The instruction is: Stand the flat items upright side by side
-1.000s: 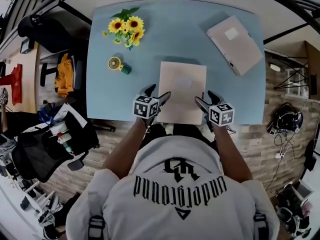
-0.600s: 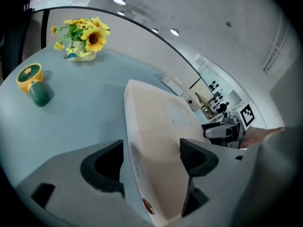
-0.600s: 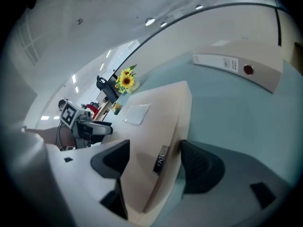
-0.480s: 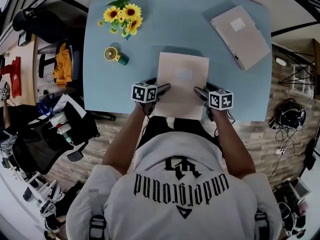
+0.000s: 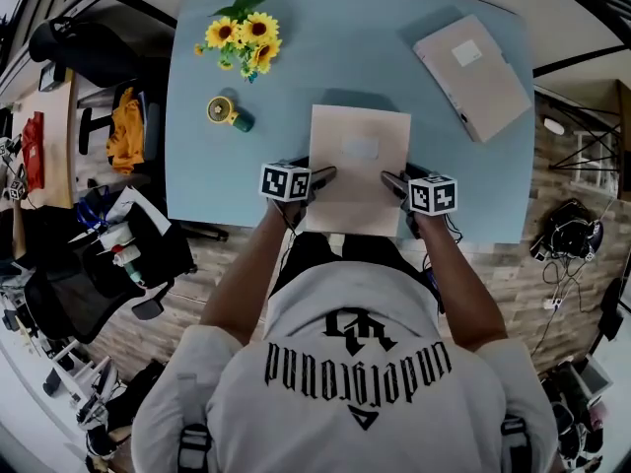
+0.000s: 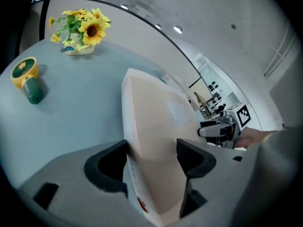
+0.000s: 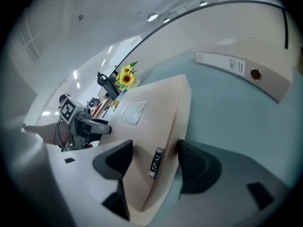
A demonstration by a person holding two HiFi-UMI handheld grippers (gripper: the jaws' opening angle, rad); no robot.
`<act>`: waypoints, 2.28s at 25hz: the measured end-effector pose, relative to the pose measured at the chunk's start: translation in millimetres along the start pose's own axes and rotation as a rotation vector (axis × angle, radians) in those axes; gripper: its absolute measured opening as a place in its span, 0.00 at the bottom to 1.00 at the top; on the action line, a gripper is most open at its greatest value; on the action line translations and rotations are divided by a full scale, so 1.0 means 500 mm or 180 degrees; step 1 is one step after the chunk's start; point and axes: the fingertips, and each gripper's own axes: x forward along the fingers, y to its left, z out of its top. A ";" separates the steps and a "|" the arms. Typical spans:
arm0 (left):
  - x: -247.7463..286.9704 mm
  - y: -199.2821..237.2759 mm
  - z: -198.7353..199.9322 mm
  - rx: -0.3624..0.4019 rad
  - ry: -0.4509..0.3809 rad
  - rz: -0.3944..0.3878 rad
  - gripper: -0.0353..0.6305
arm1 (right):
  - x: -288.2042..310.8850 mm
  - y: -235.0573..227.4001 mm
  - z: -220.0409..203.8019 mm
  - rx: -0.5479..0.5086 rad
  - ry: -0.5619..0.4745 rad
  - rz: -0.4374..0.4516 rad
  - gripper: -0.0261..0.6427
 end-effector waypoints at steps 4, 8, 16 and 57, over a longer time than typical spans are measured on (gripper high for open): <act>-0.030 -0.022 0.070 0.0220 -0.0212 0.0068 0.56 | -0.032 0.017 0.083 -0.0364 -0.0180 -0.0126 0.48; -0.063 -0.043 0.159 0.0540 -0.0446 0.0190 0.56 | -0.066 0.030 0.175 -0.0722 -0.0410 -0.0254 0.48; -0.123 -0.076 0.306 0.1238 -0.0844 0.0570 0.56 | -0.121 0.058 0.317 -0.1359 -0.0873 -0.0596 0.46; -0.188 -0.064 0.305 0.1640 -0.1518 0.0562 0.63 | -0.178 0.102 0.320 -0.1562 -0.1737 -0.1329 0.56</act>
